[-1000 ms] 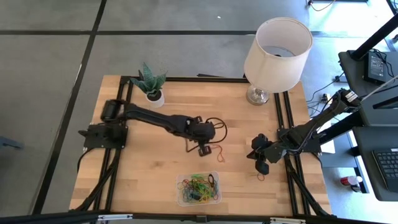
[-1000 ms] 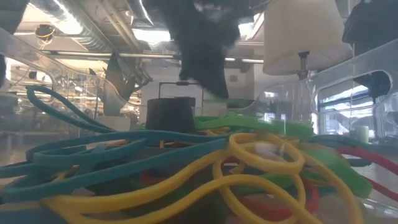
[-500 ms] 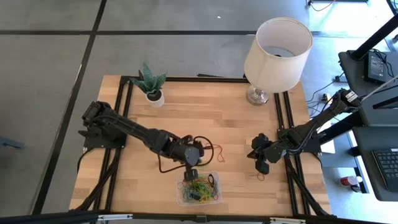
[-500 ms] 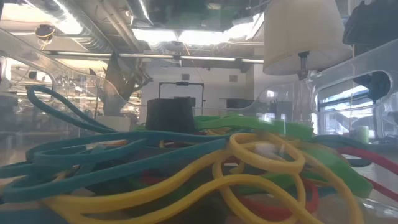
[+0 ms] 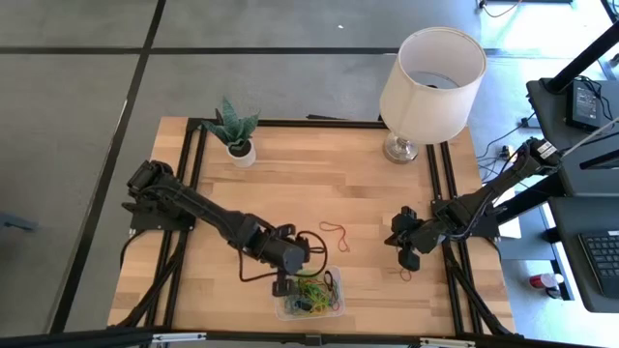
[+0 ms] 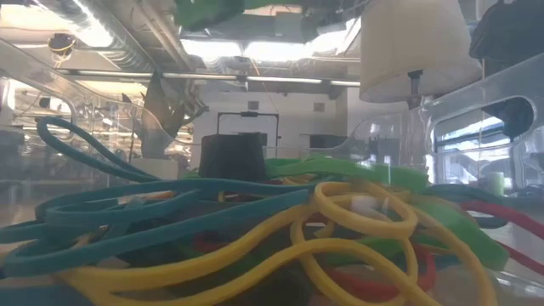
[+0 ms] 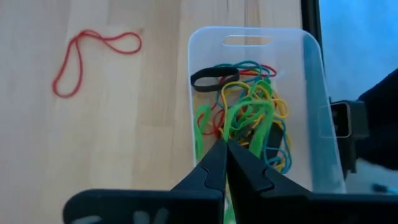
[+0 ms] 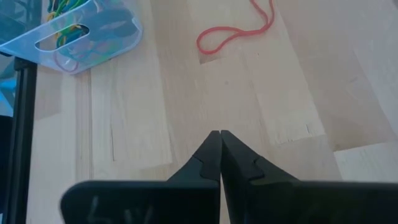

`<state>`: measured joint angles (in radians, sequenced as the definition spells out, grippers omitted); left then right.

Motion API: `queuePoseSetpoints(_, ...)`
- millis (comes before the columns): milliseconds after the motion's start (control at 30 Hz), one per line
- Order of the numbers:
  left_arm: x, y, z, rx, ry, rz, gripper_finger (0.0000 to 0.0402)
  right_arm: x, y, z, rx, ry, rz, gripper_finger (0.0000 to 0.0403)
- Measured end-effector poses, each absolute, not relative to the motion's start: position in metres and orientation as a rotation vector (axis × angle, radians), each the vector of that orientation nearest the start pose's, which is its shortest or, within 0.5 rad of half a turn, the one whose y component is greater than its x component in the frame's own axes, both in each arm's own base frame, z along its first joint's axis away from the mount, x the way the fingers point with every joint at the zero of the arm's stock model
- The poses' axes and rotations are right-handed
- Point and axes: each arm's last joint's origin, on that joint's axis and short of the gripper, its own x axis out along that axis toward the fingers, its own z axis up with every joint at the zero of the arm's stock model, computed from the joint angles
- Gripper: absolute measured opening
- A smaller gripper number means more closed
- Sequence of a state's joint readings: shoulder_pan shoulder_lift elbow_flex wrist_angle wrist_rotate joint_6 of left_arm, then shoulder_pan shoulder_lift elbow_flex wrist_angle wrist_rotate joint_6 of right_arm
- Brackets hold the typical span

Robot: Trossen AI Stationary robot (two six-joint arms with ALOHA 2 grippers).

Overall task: Pick and place rubber bands into bin
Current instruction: Put the green rubber band into the transparent bin

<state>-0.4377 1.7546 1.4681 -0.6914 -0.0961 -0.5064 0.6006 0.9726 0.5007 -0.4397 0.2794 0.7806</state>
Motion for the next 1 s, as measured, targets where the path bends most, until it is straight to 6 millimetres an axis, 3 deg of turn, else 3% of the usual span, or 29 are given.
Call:
queuePoseSetpoints(300, 0.337, -0.164, 0.272, -0.091, 0.956, -0.075, 0.0002, 0.149, 0.093, 0.188, 0.394, 0.879, -0.062, 0.0004)
queuePoseSetpoints(667, 0.333, -0.206, 0.261, -0.135, 0.881, -0.072, 0.0002, 0.149, 0.093, 0.188, 0.416, 0.884, -0.074, 0.0004)
queuePoseSetpoints(800, 0.331, -0.220, 0.246, -0.101, 0.912, -0.065, 0.0002, 0.148, 0.092, 0.187, 0.402, 0.893, -0.076, 0.0004)
queuePoseSetpoints(1000, 0.339, -0.234, 0.205, -0.066, 0.987, -0.065, 0.0003, 0.148, 0.092, 0.187, 0.326, 0.897, -0.043, 0.0004)
